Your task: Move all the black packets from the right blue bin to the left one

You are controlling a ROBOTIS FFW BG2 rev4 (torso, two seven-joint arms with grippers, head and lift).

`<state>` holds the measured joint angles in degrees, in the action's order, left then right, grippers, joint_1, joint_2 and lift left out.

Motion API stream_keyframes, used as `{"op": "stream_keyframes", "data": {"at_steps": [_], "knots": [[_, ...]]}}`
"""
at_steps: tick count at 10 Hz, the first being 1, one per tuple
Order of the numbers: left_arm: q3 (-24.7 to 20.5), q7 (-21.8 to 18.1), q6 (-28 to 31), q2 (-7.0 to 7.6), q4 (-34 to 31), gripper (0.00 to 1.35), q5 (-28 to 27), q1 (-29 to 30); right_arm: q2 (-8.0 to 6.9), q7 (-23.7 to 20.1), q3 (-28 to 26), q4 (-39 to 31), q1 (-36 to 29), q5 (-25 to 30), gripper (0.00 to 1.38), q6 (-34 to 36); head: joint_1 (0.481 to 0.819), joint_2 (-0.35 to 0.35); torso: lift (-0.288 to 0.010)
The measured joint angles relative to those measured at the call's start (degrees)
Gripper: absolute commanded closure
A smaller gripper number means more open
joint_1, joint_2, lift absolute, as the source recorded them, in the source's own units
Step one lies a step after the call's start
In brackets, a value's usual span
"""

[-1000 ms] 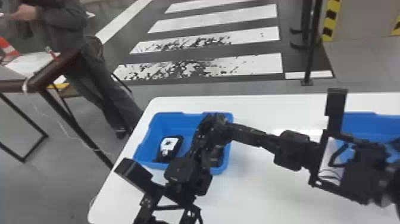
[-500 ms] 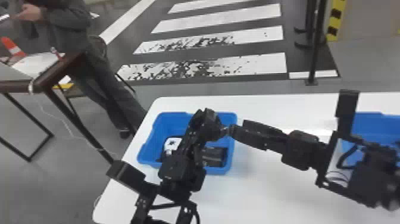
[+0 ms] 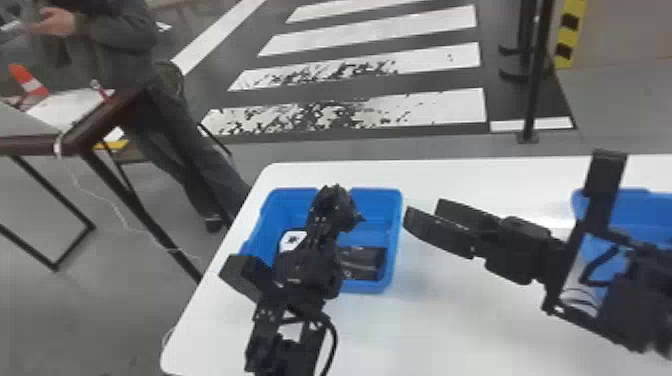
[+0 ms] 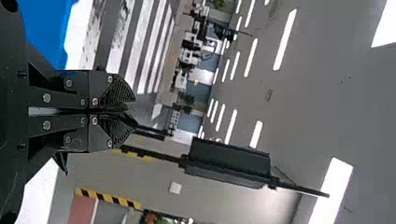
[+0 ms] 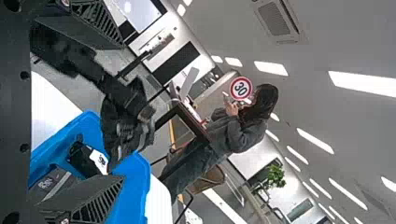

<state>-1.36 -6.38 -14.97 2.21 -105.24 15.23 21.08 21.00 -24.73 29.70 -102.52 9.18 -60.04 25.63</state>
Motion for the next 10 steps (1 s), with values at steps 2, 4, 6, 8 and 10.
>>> {"op": "stream_keyframes", "data": {"at_steps": [2, 4, 6, 8, 10], "knots": [[-1.1, 2.2, -5.2, 0.48, 11.9, 1.21, -5.5, -6.8, 0.00, -0.4, -0.1, -0.1, -0.1, -0.4, 0.02, -0.2, 0.695, 0.350, -0.140], [-1.0, 5.4, -7.8, 1.01, 16.0, 0.67, -6.6, -8.6, 0.00, -1.0, -0.7, 0.0, -0.5, -0.4, 0.05, -0.5, 0.695, 0.350, -0.140], [1.9, 5.5, -9.4, 1.12, 16.5, 0.03, -1.6, -7.9, 0.00, -1.8, -2.3, 0.5, -1.5, 0.1, 0.06, -2.5, 0.695, 0.350, -0.140], [5.2, 4.2, -14.9, 1.26, 16.4, 0.08, 1.4, -7.3, -0.04, -2.4, -5.1, 0.5, -2.5, 3.1, 0.08, -5.3, 0.695, 0.299, -0.140], [7.0, 3.2, -20.1, 1.16, 11.8, 0.08, 5.8, -3.7, -0.58, -1.7, -9.9, -1.0, -3.6, 9.1, 0.09, -4.8, 0.695, 0.269, -0.140]]}}
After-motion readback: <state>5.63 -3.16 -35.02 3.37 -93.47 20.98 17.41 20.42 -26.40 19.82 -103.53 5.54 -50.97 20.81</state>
